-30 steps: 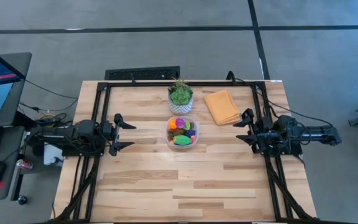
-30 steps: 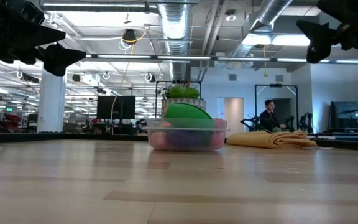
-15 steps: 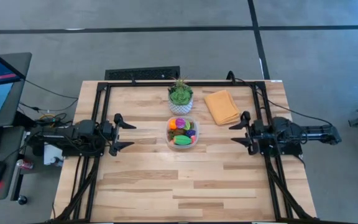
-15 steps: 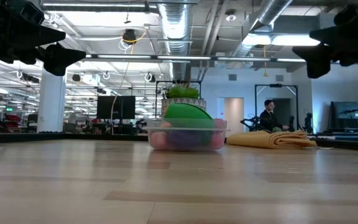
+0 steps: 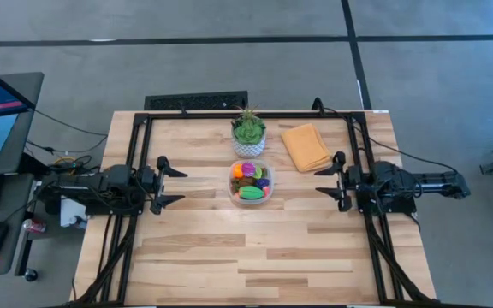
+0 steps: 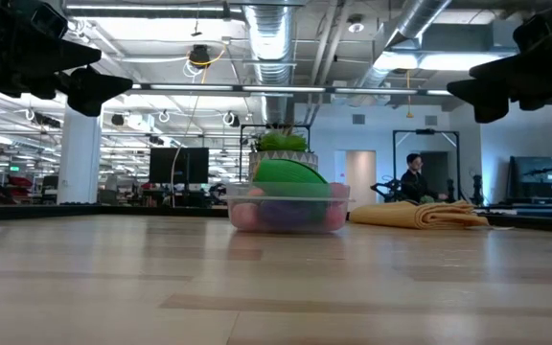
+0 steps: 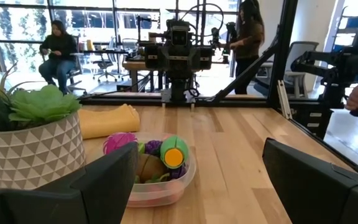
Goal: Pick and placing Produce into tupperware
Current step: Return to Home Position
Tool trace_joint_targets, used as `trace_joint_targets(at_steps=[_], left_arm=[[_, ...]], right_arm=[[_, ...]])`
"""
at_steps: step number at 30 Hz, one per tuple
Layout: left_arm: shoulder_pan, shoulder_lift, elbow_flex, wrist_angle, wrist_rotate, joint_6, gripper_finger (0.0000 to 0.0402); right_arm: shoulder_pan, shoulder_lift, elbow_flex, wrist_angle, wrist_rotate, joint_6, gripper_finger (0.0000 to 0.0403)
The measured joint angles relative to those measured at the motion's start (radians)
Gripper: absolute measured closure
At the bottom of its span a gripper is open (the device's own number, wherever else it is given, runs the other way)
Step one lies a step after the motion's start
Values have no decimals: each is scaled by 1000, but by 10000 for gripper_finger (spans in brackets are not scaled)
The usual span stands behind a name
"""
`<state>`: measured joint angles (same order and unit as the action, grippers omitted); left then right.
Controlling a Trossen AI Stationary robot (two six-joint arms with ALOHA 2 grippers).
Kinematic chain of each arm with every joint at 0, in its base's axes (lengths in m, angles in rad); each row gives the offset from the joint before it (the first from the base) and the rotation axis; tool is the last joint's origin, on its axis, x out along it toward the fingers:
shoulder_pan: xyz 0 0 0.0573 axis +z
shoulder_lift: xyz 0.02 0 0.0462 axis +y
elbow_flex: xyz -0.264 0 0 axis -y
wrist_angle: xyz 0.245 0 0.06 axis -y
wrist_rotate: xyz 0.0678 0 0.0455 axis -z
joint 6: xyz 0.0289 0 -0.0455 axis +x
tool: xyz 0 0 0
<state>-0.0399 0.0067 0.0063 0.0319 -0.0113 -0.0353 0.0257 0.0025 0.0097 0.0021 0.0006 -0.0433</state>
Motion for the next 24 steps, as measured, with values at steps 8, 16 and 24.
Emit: trace_joint_targets(at_steps=[8, 16, 24], left_arm=[[0, 0, 0, 0, 0, -3, 68], [0, 0, 0, 0, 0, -3, 68], [0, 0, 0, 0, 0, -11, 68]], right_arm=[[0, 19, 0, -1, 0, -2, 142], [0, 19, 0, -2, 0, -2, 142], [0, 19, 0, -2, 0, -1, 142]])
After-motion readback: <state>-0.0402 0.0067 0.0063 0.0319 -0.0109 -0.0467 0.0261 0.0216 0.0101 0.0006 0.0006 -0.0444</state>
